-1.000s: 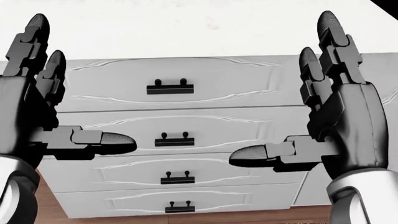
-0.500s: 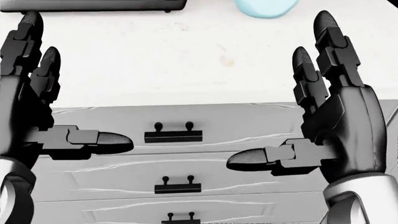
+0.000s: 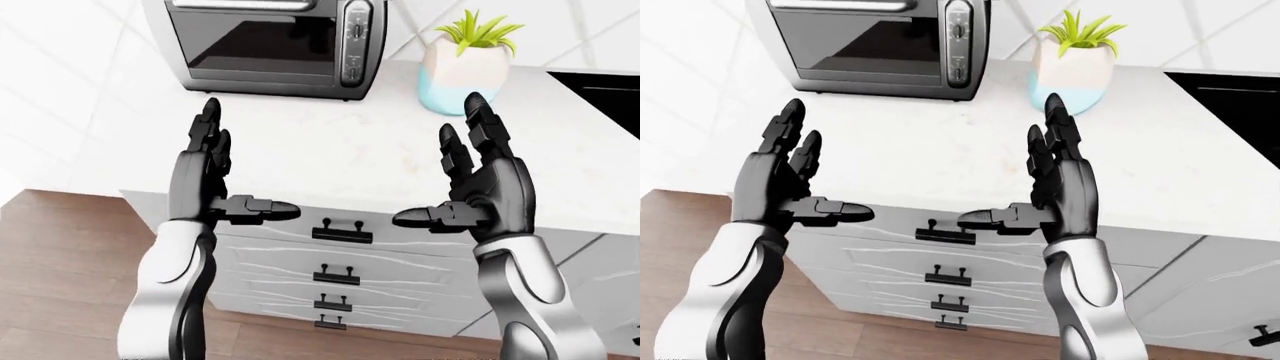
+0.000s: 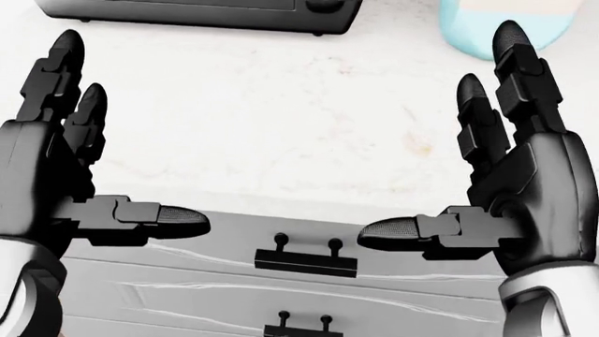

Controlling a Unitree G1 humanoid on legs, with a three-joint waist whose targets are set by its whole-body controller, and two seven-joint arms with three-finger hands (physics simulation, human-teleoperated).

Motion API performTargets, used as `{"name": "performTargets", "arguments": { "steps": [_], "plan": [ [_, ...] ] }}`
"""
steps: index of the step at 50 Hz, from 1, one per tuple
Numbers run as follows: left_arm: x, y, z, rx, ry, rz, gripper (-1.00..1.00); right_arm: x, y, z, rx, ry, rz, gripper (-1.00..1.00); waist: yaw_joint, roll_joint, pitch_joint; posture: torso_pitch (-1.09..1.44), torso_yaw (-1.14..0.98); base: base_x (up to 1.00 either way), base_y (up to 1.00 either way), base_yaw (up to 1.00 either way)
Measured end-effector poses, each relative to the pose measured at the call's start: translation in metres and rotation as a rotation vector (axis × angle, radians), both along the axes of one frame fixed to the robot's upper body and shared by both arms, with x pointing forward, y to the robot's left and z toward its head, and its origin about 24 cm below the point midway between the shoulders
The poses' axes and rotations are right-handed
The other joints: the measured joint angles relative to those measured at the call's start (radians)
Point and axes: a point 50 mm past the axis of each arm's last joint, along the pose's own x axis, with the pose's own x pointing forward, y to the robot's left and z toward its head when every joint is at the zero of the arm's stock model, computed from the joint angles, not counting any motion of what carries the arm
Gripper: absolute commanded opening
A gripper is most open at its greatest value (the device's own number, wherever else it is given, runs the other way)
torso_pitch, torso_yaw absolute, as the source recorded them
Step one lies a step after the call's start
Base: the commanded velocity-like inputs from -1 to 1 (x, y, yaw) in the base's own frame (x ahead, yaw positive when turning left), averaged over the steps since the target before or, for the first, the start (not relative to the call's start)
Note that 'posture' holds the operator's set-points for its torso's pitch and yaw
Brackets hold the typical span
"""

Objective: Open the toaster oven door.

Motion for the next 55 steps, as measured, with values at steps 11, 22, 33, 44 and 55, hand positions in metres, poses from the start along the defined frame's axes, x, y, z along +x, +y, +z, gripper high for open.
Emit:
{"name": "performTargets", "arguments": {
  "steps": [11, 22, 33, 44, 55],
  "plan": [
    [-0.001, 0.000, 0.004, 0.003, -0.024, -0.003, 1.00, -0.002, 0.001, 0.005, 0.005, -0.022, 0.011, 1.00, -0.023, 0.090, -0.009, 0.00, 0.00, 0.16, 0.00, 0.00],
    [0.000, 0.004, 0.000, 0.006, -0.006, 0.020, 1.00, -0.004, 0.006, 0.003, 0.018, -0.016, 0.042, 1.00, -0.002, 0.027, -0.002, 0.00, 0.00, 0.19, 0.00, 0.00],
    [-0.001, 0.000, -0.005, -0.003, 0.010, -0.010, 1.00, -0.003, 0.000, 0.001, 0.016, -0.002, 0.010, 1.00, -0.025, 0.027, 0.007, 0.00, 0.00, 0.19, 0.00, 0.00],
    [-0.002, 0.009, -0.005, 0.002, 0.009, 0.038, 1.00, -0.003, 0.005, -0.002, 0.022, 0.007, 0.041, 1.00, -0.012, 0.075, -0.003, 0.00, 0.00, 0.15, 0.00, 0.00],
    [-0.012, 0.004, 0.008, 0.024, -0.072, -0.009, 1.00, -0.012, -0.006, 0.005, 0.013, -0.025, -0.008, 1.00, -0.007, 0.026, -0.007, 0.00, 0.00, 0.00, 0.00, 0.00]
  ]
}}
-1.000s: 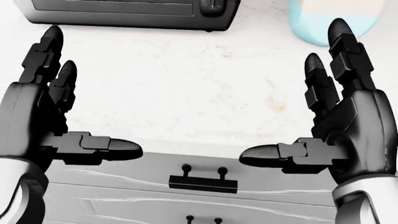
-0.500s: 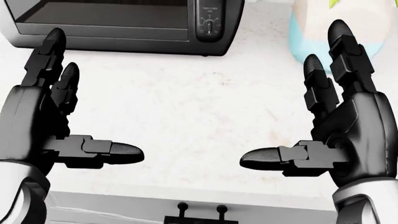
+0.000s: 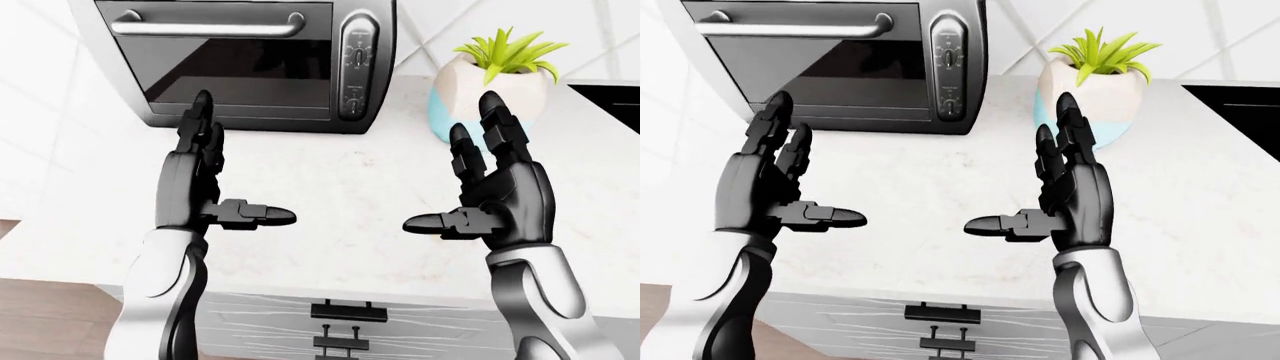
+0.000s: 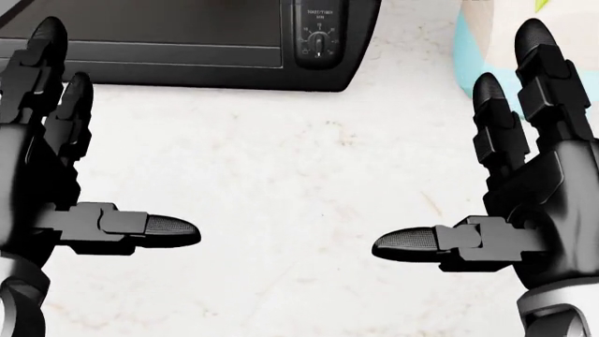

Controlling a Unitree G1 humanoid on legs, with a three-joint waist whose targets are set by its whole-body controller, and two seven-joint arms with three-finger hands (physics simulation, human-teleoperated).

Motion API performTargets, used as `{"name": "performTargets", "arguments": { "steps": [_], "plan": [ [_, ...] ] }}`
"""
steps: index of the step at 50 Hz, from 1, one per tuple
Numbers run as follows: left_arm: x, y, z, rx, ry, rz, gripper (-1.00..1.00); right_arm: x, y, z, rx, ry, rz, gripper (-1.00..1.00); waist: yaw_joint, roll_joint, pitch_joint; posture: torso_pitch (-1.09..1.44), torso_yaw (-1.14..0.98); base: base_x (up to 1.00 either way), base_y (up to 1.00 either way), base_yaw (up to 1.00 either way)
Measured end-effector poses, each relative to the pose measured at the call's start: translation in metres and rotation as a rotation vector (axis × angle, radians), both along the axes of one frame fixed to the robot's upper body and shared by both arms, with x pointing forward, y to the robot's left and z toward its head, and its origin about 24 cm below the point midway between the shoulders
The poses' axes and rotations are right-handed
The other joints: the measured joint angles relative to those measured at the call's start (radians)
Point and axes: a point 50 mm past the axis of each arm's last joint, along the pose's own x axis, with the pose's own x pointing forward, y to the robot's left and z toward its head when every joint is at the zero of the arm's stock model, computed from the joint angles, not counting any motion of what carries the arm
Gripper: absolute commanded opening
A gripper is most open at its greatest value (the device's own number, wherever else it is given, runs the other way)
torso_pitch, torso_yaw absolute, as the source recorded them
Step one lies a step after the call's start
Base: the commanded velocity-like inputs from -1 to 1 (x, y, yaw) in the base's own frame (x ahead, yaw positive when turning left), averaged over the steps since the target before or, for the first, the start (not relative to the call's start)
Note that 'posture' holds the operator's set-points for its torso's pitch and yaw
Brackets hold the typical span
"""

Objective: Open the toaster oven door.

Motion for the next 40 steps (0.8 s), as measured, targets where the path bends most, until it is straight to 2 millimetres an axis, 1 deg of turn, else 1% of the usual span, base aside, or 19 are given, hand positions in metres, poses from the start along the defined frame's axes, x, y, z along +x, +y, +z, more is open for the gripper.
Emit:
{"name": "performTargets", "arguments": {
  "steps": [2, 5, 11, 17, 27, 30, 36, 40],
  "plan": [
    [-0.005, -0.004, 0.008, 0.013, -0.038, -0.028, 1.00, -0.001, -0.001, 0.002, -0.001, -0.008, -0.001, 1.00, -0.001, 0.002, -0.005, 0.00, 0.00, 0.00, 0.00, 0.00],
    [-0.007, -0.004, 0.014, 0.019, -0.080, -0.035, 1.00, -0.004, -0.001, 0.005, -0.001, -0.023, 0.005, 1.00, -0.003, 0.003, -0.012, 0.00, 0.00, 0.00, 0.00, 0.00],
    [-0.006, 0.000, 0.012, 0.014, -0.060, -0.009, 1.00, -0.005, -0.003, 0.007, 0.003, -0.030, -0.005, 1.00, -0.006, 0.000, -0.027, -0.06, 0.00, 0.00, 0.00, 0.00],
    [-0.004, -0.001, 0.011, 0.022, -0.051, -0.009, 1.00, -0.004, -0.004, 0.003, 0.006, -0.019, -0.003, 1.00, -0.008, -0.003, -0.061, -0.12, 0.00, 0.00, 0.00, 0.00],
    [-0.003, -0.002, 0.006, 0.025, -0.030, -0.007, 1.00, -0.003, -0.005, -0.001, 0.009, -0.016, -0.010, 1.00, -0.008, 0.000, -0.142, -0.22, 0.00, 0.00, 0.00, 0.00],
    [-0.003, -0.002, 0.006, 0.026, -0.029, -0.005, 1.00, -0.004, -0.005, 0.001, 0.008, -0.022, -0.010, 1.00, -0.007, 0.000, -0.173, -0.25, 0.00, 0.00, 0.00, 0.00],
    [-0.004, -0.002, 0.006, 0.024, -0.035, -0.007, 1.00, -0.006, -0.005, 0.001, 0.009, -0.029, -0.008, 1.00, -0.006, 0.001, -0.241, -0.31, 0.00, 0.00, 0.00, 0.00],
    [-0.005, -0.002, 0.007, 0.026, -0.037, -0.006, 1.00, -0.007, -0.006, 0.001, 0.009, -0.031, -0.012, 1.00, -0.004, 0.001, -0.277, -0.35, 0.00, 0.00, 0.00, 0.00]
  ]
}}
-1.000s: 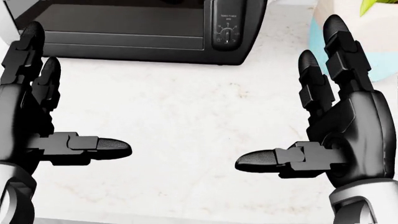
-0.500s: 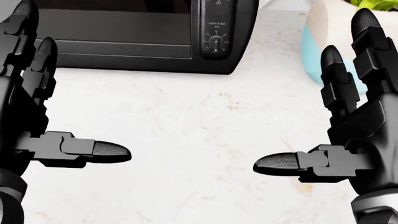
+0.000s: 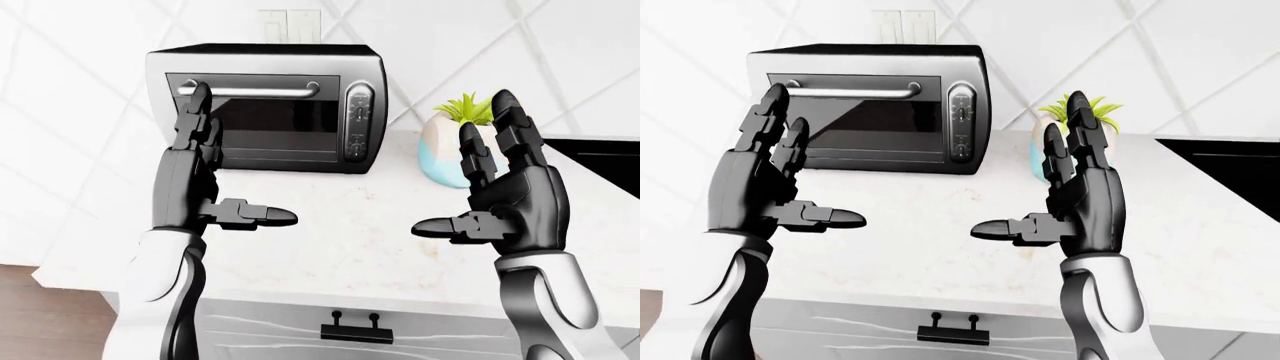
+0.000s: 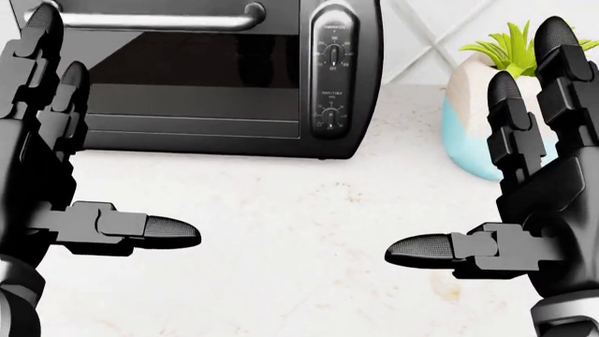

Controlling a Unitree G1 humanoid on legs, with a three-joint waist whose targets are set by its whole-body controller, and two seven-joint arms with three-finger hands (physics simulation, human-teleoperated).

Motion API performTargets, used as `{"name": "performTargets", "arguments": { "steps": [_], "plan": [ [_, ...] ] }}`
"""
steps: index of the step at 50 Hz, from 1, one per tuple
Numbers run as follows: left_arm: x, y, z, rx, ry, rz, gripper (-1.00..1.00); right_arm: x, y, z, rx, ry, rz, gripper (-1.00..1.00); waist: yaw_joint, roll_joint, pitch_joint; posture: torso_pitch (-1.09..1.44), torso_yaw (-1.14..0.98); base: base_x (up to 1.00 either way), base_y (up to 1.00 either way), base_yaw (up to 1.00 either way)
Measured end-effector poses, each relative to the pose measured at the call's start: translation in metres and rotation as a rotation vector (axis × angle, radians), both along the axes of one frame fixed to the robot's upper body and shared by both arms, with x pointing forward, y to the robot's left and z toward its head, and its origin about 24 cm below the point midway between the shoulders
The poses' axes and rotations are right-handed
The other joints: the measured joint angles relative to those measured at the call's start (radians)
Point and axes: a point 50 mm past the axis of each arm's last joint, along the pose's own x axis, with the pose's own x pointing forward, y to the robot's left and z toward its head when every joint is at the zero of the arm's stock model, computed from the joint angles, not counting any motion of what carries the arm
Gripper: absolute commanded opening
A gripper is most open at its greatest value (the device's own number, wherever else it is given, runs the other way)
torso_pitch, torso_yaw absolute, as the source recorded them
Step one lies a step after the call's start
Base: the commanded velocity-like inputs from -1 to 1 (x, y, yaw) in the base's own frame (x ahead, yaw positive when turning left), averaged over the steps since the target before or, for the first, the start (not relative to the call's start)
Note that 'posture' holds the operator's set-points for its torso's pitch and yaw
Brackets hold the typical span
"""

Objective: Open the toaster oven door.

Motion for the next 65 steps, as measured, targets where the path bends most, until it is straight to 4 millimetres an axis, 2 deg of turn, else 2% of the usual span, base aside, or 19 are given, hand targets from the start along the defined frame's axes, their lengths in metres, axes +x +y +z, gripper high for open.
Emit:
{"name": "performTargets", "arguments": {
  "steps": [6, 11, 16, 20, 25, 29, 33, 38, 41, 47, 52, 59, 65],
  "plan": [
    [0.001, -0.001, -0.002, 0.000, 0.005, -0.008, 1.00, 0.000, 0.000, -0.001, 0.000, -0.002, 0.001, 1.00, 0.004, -0.001, -0.038, -0.41, 0.00, 0.00, 0.00, 0.00],
    [0.006, -0.001, -0.003, 0.017, 0.010, -0.004, 1.00, 0.000, 0.000, -0.004, 0.000, 0.007, 0.000, 1.00, 0.009, -0.001, -0.051, -0.41, 0.00, 0.00, 0.00, 0.00],
    [0.015, -0.002, 0.003, 0.061, 0.010, -0.002, 1.00, 0.000, 0.000, -0.003, -0.001, 0.000, 0.002, 1.00, 0.011, -0.001, -0.050, -0.39, 0.00, 0.00, 0.00, 0.00],
    [0.022, -0.002, 0.016, 0.117, -0.011, 0.001, 1.00, 0.001, 0.000, -0.004, -0.001, 0.003, 0.002, 1.00, 0.012, -0.001, -0.041, -0.38, 0.00, 0.00, 0.00, 0.00],
    [0.036, 0.003, 0.026, 0.248, -0.021, 0.036, 1.00, 0.000, 0.001, -0.003, -0.002, 0.003, 0.003, 1.00, 0.013, 0.001, -0.039, -0.38, 0.00, 0.00, 0.00, 0.00],
    [0.051, 0.004, 0.029, 0.389, -0.006, 0.055, 1.00, 0.000, 0.001, -0.004, -0.003, 0.004, 0.001, 1.00, 0.014, -0.002, -0.038, -0.38, 0.00, 0.00, 0.00, 0.00],
    [0.065, 0.000, 0.041, 0.557, -0.033, 0.075, 1.00, -0.001, 0.005, -0.003, -0.005, 0.003, 0.016, 1.00, 0.012, -0.007, -0.035, -0.38, 0.00, 0.00, 0.00, 0.00],
    [0.074, -0.004, 0.048, 0.747, -0.076, 0.095, 1.00, -0.003, 0.005, 0.001, -0.005, -0.010, 0.016, 1.00, 0.008, -0.010, -0.039, -0.38, 0.00, 0.00, 0.00, 0.00],
    [0.080, -0.004, 0.044, 0.866, -0.083, 0.117, 1.00, -0.002, 0.005, 0.002, -0.004, -0.008, 0.017, 1.00, 0.005, -0.010, -0.042, -0.38, 0.00, 0.00, 0.00, 0.00],
    [0.093, -0.007, 0.020, 1.046, -0.041, 0.122, 1.00, -0.001, 0.002, -0.002, 0.000, 0.001, 0.009, 1.00, -0.001, -0.014, -0.043, -0.38, 0.00, 0.00, 0.00, 0.00],
    [0.095, -0.011, 0.012, 1.120, -0.029, 0.110, 1.00, -0.001, 0.001, -0.002, 0.002, 0.005, 0.008, 1.00, -0.007, -0.015, -0.039, -0.38, 0.00, 0.00, 0.00, 0.00],
    [0.101, -0.016, 0.008, 1.164, -0.035, 0.109, 1.00, -0.003, 0.001, 0.001, 0.003, -0.009, 0.008, 1.00, -0.012, -0.013, -0.047, -0.38, 0.00, 0.00, 0.00, 0.00],
    [0.113, -0.017, -0.002, 1.263, -0.003, 0.091, 1.00, -0.002, -0.001, 0.000, 0.007, -0.005, 0.006, 1.00, -0.014, -0.013, -0.047, -0.38, 0.00, 0.00, 0.00, 0.00]
  ]
}}
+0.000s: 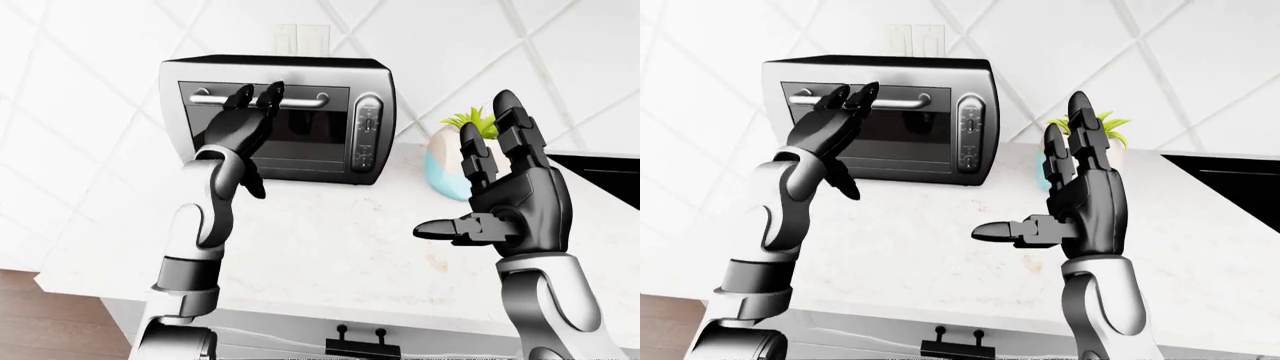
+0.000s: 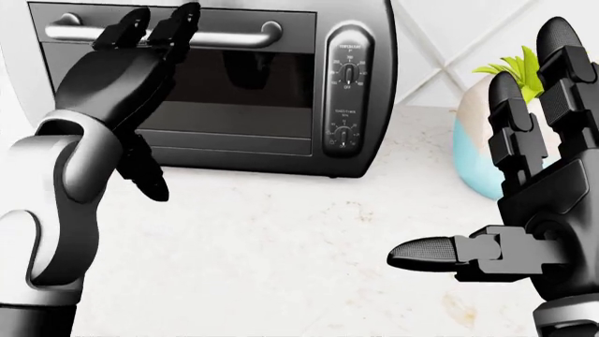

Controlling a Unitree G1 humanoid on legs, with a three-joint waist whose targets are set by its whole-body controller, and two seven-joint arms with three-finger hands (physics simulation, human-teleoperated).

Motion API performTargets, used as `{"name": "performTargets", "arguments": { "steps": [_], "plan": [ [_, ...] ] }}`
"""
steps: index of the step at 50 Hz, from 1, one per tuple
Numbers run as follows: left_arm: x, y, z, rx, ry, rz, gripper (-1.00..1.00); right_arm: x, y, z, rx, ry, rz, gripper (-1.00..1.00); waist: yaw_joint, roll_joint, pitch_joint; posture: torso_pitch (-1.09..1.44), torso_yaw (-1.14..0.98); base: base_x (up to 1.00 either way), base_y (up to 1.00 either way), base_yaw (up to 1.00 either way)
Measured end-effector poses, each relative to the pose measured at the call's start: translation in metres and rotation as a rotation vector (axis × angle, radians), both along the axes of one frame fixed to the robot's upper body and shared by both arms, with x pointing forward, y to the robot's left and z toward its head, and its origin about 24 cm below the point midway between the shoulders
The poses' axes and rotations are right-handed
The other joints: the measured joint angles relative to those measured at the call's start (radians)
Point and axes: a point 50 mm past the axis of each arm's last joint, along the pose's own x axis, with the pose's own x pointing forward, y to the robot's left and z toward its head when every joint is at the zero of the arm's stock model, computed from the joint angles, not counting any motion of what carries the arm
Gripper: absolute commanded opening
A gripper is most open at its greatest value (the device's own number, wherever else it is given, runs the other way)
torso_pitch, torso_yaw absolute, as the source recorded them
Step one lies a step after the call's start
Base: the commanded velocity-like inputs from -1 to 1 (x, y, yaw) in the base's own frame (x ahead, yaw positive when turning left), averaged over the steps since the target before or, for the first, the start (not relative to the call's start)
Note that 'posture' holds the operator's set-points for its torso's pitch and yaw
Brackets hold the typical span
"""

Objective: Open the toaster oven door.

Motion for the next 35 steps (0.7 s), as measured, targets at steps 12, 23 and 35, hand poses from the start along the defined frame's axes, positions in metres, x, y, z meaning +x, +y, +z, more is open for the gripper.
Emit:
{"name": "performTargets", "arguments": {
  "steps": [12, 23, 35],
  "plan": [
    [0.018, -0.001, -0.014, 0.155, 0.030, 0.010, 1.00, 0.001, 0.001, 0.000, 0.001, -0.001, 0.003, 1.00, 0.002, -0.005, 0.002, -0.38, 0.00, 0.00, 0.00, 0.00],
    [0.034, -0.006, 0.000, 0.194, -0.009, 0.025, 1.00, 0.002, 0.002, -0.004, 0.002, 0.008, 0.002, 1.00, 0.004, -0.004, 0.007, -0.38, 0.00, 0.00, 0.00, 0.00],
    [0.052, -0.008, 0.000, 0.177, 0.058, 0.043, 1.00, 0.004, 0.001, -0.006, 0.004, 0.012, 0.001, 1.00, 0.003, -0.004, 0.005, -0.38, 0.00, 0.00, 0.00, 0.00]
  ]
}}
